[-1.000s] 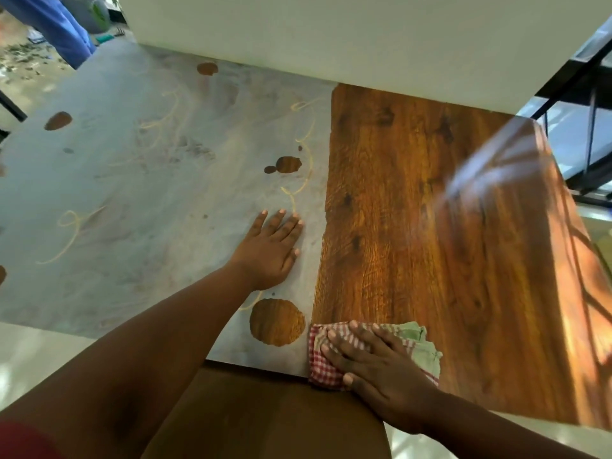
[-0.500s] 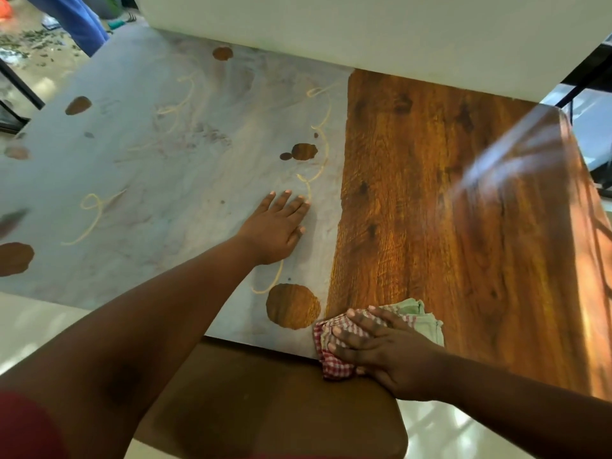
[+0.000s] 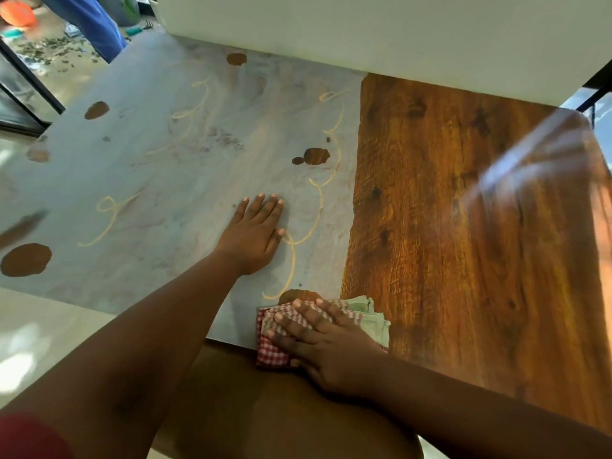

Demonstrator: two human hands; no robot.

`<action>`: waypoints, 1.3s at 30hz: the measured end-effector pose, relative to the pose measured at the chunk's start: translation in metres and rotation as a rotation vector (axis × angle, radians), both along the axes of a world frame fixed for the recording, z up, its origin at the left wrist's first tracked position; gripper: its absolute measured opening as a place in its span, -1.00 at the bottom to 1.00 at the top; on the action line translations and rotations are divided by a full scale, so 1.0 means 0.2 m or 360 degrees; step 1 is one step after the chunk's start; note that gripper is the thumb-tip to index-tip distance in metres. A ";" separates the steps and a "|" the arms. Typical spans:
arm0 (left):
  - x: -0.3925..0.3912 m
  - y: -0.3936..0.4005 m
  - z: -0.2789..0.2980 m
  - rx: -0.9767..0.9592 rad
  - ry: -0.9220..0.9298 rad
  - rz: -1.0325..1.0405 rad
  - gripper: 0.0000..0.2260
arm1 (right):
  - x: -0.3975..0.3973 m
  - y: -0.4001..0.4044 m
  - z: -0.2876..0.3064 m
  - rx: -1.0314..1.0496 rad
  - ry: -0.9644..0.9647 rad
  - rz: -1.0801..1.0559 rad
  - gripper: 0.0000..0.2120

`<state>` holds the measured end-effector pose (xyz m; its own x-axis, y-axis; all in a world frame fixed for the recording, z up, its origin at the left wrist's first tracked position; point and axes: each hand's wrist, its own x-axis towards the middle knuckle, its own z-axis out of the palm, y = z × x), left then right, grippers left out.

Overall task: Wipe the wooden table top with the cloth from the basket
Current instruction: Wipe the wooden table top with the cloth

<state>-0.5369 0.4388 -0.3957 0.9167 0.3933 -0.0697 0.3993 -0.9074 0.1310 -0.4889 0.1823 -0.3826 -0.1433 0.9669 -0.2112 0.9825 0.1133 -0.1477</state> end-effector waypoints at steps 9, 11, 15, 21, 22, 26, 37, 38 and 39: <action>0.00 0.00 -0.01 -0.0096 -0.0145 0.0106 -0.43 | -0.01 0.00 0.00 -0.0047 0.0079 -0.0125 -0.50; 0.00 -0.01 -0.01 -0.0097 -0.0152 0.0114 -0.44 | -0.02 0.00 0.00 -0.0054 0.0060 -0.0155 -0.51; -0.01 -0.01 -0.01 -0.0111 -0.0166 0.0155 -0.43 | -0.01 0.06 0.01 -0.0099 0.0146 -0.0413 -0.50; -0.01 -0.01 -0.01 -0.0136 -0.0182 0.0168 -0.36 | 0.23 0.35 -0.02 -0.0060 0.0065 -0.0618 -0.47; -0.01 -0.01 -0.01 -0.0140 -0.0183 0.0173 -0.36 | 0.28 0.40 -0.03 -0.0046 0.0046 -0.0652 -0.47; -0.01 0.00 -0.03 -0.0170 -0.0190 0.0177 -0.39 | 0.47 0.57 -0.04 -0.0005 0.0009 -0.0731 -0.48; 0.03 0.03 -0.06 -0.0241 -0.0077 0.0215 -0.44 | 0.79 0.83 -0.04 0.0039 -0.0035 -0.0797 -0.49; 0.03 0.03 -0.06 -0.0240 -0.0079 0.0214 -0.44 | 0.82 0.85 -0.04 0.0043 -0.0040 -0.0809 -0.49; 0.03 0.03 -0.06 -0.0237 -0.0083 0.0212 -0.44 | 0.85 0.88 -0.04 0.0046 -0.0044 -0.0825 -0.49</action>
